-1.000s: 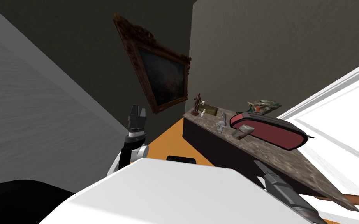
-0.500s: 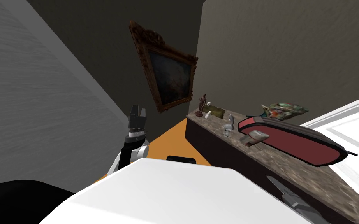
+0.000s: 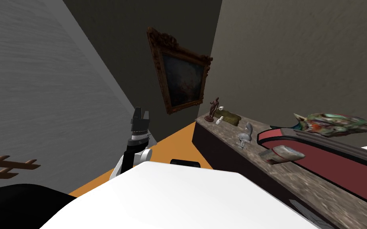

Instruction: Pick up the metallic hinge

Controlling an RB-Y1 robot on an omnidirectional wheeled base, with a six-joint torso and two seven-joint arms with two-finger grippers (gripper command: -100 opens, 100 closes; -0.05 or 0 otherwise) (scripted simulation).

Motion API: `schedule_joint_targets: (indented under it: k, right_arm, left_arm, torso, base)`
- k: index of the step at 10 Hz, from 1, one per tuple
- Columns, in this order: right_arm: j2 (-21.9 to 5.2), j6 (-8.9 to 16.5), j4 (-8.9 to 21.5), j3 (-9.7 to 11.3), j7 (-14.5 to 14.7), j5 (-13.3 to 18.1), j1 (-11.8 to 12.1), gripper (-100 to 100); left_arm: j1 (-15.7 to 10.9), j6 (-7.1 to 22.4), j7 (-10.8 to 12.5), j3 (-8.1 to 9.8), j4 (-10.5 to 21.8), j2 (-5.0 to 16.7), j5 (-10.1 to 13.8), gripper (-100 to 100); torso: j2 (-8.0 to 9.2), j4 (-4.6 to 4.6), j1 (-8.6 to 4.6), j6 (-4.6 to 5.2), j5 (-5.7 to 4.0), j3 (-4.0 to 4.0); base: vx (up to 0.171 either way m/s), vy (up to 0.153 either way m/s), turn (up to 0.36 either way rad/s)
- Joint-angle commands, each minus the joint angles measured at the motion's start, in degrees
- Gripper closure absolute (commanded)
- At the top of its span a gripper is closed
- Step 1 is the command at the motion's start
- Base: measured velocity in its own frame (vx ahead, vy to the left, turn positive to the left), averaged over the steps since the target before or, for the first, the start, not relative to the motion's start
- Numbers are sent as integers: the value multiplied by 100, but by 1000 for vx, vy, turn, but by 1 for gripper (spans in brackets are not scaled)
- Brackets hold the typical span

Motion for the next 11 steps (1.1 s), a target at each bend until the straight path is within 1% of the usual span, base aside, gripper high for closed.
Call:
schedule_joint_targets:
  k: [1,2,3,4,5,6,8,9,11]
  right_arm:
    - [-206,163,11,-51,-126,-6,286,-100]
    - [-206,163,11,-51,-126,-6,352,-100]
    - [-389,313,6,-91,-234,-15,592,-100]
    - [-569,456,0,-122,-340,-22,782,-100]
    - [-569,456,0,-122,-340,-22,837,-100]
    - [-747,593,-7,-143,-443,-28,1051,-100]
    - [-1091,845,-22,-153,-640,-37,1416,-100]
    - [-1226,960,-29,-143,-733,-40,1567,-100]
    - [-1552,1164,-45,-92,-904,-44,1806,-100]
  left_arm:
    - [0,0,0,0,0,0,0,0]
    - [-1,0,0,-1,0,0,0,0]
    - [0,0,0,0,0,0,0,0]
    - [-1,0,0,0,0,0,0,0]
    - [0,0,0,0,0,1,0,0]
    - [1,0,0,1,0,0,0,0]
    - [0,0,0,0,0,1,0,0]
    - [0,0,0,1,0,1,0,0]
    - [2,0,0,2,0,2,0,0]
  torso:
    - [0,0,0,0,0,0]
    - [-2,0,0,-4,-1,-1]
    - [-2,0,3,0,1,-1]
    - [-8,-2,-6,-5,-1,-4]
    - [-14,-3,-20,-5,-5,-8]
    - [-13,-2,-14,0,-5,-7]
    - [-25,-6,-21,-4,-5,-15]
    - [-29,-7,-32,-5,-9,-17]
    - [-51,-11,-48,-1,-13,-29]
  base:
    - [29,-32,269]
    - [27,-30,184]
    - [41,-50,292]
    - [57,-87,406]
    - [43,-71,197]
    - [59,-50,303]
    - [77,-108,416]
    - [88,-135,530]
    - [126,-174,325]
